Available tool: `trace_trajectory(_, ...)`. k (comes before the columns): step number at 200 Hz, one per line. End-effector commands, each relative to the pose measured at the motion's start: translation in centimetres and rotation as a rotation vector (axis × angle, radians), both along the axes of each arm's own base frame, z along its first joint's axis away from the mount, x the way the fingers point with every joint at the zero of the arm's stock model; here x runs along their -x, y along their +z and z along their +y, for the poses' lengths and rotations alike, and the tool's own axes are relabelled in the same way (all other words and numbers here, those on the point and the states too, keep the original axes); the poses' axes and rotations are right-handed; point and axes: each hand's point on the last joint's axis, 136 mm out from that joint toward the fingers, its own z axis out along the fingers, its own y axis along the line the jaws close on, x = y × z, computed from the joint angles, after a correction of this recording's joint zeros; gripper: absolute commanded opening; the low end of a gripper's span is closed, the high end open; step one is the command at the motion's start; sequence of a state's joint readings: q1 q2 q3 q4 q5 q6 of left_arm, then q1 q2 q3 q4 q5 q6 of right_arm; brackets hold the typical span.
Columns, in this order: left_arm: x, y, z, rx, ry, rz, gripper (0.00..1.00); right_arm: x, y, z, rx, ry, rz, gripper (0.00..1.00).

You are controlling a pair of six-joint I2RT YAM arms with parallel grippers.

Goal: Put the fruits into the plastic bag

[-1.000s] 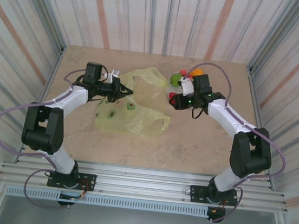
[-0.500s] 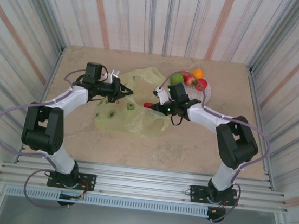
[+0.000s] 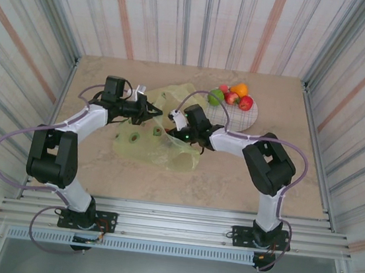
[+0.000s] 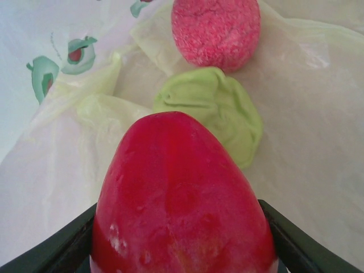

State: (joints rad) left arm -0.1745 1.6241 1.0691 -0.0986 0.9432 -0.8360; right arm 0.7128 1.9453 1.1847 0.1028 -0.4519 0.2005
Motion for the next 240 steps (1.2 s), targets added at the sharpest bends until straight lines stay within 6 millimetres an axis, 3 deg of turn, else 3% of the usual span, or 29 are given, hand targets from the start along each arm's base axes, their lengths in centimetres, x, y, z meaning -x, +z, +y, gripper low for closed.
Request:
trace_trajectory(1,0.4,1.4,-0.5,0.025,-0.028,-0.038,0.0,-2.0,0.9,0.8,-0.051,-0.097,0.002,0.51)
trace_trajectory(78,0.5,1.3,-0.6,0.026,-0.028,-0.034,0.0,-6.1,0.7,0.9,-0.098,-0.398,0.018,0.56)
trace_trajectory(109,0.5,1.3,-0.6,0.027,-0.03,-0.034,0.0,-7.4,0.3,1.9,-0.112,-0.443,0.03,0.57)
trace_trajectory(155,0.5,1.3,-0.6,0.027,-0.031,-0.035,0.0,-7.0,0.4,3.9,-0.146,-0.395,0.059,0.64)
trace_trajectory(191,0.5,1.2,-0.6,0.028,-0.029,-0.031,0.0,-6.6,1.0,3.1,-0.142,-0.383,0.04,0.78)
trace_trajectory(240,0.4,1.1,-0.6,0.027,-0.028,-0.028,0.0,-6.2,2.3,1.9,-0.16,-0.368,0.02,0.86)
